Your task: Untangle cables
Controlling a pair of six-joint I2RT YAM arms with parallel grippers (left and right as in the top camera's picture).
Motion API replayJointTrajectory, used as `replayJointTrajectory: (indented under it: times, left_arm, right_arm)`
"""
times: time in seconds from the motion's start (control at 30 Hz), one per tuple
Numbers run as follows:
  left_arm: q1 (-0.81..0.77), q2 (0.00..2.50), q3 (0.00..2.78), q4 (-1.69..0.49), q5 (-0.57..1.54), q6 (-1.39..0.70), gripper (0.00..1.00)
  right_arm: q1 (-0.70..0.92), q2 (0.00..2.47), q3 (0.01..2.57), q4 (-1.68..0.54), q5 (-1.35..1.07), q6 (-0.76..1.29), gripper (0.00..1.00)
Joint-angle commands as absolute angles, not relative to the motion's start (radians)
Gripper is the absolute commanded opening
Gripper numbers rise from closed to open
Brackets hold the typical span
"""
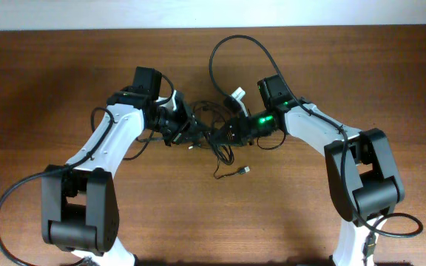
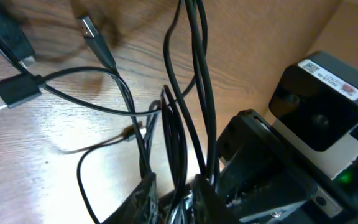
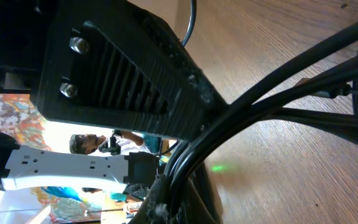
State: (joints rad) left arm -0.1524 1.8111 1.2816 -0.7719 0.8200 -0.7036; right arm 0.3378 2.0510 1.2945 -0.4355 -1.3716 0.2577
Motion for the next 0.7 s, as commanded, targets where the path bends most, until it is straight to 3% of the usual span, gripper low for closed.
replayJointTrajectory:
  times: [0.0,0.13,0.3,0.67]
  left_arm:
    - [-0.157,1.818,1.276,-0.775,0.879,-0.704,0.17]
    - [-0.157,1.818,1.276,-0.775,0.878,-0.703,0.00]
    - [-0.156,1.818,1.276,-0.767,0.811,-0.630,0.00]
    - [-0.107,1.818,1.276,-0.761,0.815,-0.450,0.00]
  right_arm:
    - [0.332,2.067,1.295,-0.429,-1.407,0.240,0.04]
    - [0.331,2.067,1.295,-0.429,-1.403,0.240,0.04]
    - [0.300,2.067,1.295,-0.430,-1.395,0.241,0.04]
    - [0.292,2.067,1.294,-0.562,-0.996,0.243,0.04]
